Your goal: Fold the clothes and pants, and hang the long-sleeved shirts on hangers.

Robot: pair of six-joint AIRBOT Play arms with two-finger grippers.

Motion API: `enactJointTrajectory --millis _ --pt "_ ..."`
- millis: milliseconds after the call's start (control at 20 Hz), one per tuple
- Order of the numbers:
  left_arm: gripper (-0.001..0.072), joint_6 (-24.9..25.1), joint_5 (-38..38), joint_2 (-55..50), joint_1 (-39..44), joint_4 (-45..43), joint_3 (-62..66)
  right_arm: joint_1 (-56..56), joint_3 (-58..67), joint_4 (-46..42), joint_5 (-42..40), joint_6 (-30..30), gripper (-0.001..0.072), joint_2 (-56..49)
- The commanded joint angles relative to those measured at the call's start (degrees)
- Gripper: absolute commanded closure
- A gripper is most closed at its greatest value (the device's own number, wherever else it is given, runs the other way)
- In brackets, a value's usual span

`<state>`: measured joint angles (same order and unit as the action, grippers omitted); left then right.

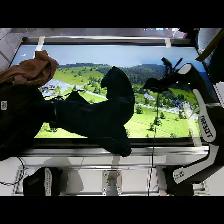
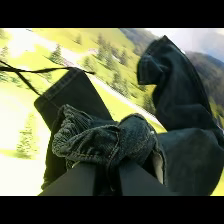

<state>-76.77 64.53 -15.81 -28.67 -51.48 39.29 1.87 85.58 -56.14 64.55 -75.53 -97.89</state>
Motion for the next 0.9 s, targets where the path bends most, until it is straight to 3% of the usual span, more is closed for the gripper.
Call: enactJointTrajectory --millis 0,200,500,700,850 --pt "0.0668 -5.2 2.8 2.9 -5.9 -9.8 5.2 -4.1 1.0 3.5 -7.6 0.0 0.0162 -6.6" --pt "0.0668 -5.6 3.5 0.3 -8.5 -18.0 14.0 -6.3 6.4 8.3 -7.5 1.4 0.0164 -13.1" --pt "0.0667 -6.6 4.6 -2.1 -8.6 -18.1 15.9 -10.6 17.9 9.4 -7.2 1.1 0.0165 -21.0" --pt "0.0667 -6.6 4.8 -2.1 -8.6 -18.2 15.9 -11.7 20.1 9.5 -10.4 -2.2 0.0184 -23.5" --pt "0.0667 -6.6 4.8 -2.9 -8.6 -18.2 15.9 -11.7 20.2 9.4 -10.8 -2.4 0.0508 -23.7"
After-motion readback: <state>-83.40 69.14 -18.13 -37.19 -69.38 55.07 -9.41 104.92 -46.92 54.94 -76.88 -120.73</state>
